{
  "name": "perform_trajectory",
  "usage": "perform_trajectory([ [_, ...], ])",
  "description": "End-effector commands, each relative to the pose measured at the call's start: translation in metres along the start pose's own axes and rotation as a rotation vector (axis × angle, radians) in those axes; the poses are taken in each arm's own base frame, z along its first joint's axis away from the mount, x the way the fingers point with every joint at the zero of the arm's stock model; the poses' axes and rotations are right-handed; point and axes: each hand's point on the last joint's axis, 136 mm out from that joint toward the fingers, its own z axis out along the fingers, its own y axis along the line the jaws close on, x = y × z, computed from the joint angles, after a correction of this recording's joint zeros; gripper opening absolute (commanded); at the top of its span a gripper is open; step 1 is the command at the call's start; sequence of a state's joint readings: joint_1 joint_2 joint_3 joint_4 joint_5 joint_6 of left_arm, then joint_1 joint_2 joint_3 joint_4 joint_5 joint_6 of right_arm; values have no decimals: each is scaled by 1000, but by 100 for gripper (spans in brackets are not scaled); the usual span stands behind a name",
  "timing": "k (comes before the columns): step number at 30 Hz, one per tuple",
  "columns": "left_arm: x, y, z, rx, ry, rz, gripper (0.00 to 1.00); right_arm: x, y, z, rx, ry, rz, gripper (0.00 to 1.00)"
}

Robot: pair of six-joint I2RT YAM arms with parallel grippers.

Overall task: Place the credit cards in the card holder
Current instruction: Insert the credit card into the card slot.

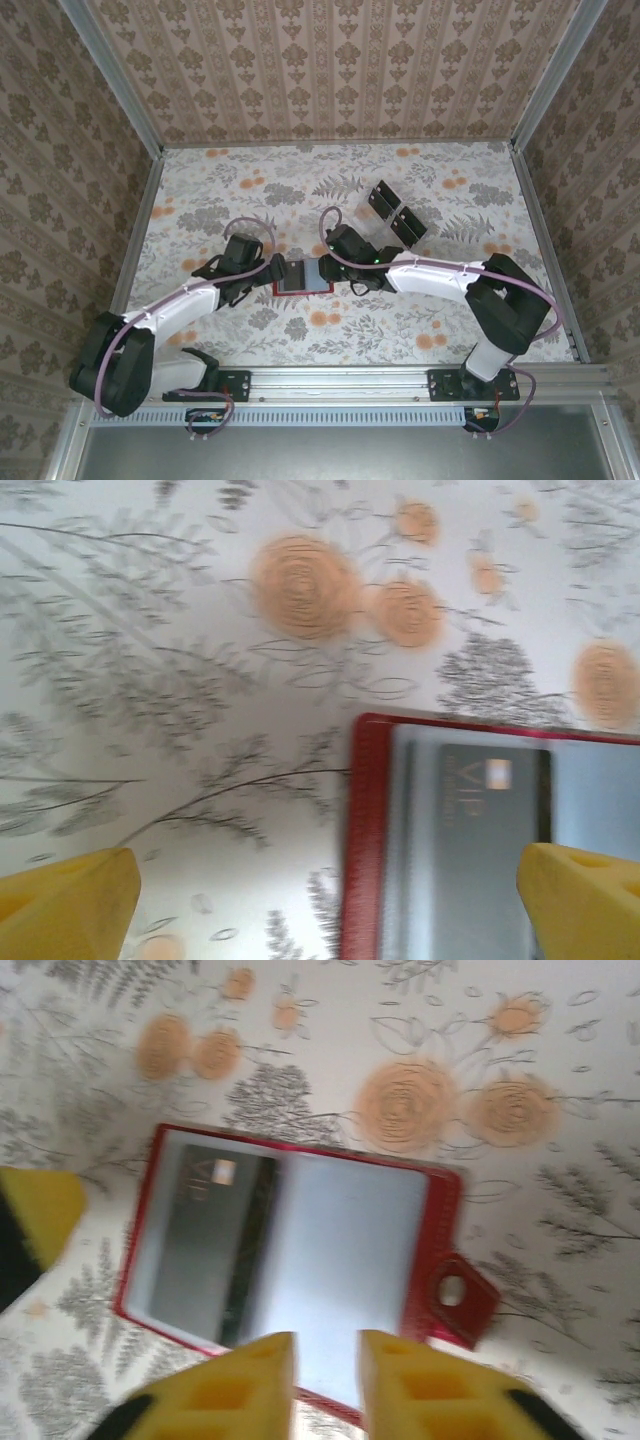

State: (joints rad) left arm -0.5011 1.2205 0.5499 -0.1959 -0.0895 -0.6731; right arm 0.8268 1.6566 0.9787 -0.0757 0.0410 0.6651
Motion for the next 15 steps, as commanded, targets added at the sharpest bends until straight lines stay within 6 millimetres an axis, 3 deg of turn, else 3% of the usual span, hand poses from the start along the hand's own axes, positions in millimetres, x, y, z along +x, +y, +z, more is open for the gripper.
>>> perform_trajectory([
  [1, 11, 42, -9, -216, 48, 12, 100, -2, 21, 10, -88, 19, 38, 12],
  [6, 18, 49, -4, -245, 70, 5, 100, 5, 31, 36, -140, 56, 83, 3],
  [15, 32, 53, 11, -262, 125, 8, 100, 12, 32, 63, -151, 83, 110, 1],
])
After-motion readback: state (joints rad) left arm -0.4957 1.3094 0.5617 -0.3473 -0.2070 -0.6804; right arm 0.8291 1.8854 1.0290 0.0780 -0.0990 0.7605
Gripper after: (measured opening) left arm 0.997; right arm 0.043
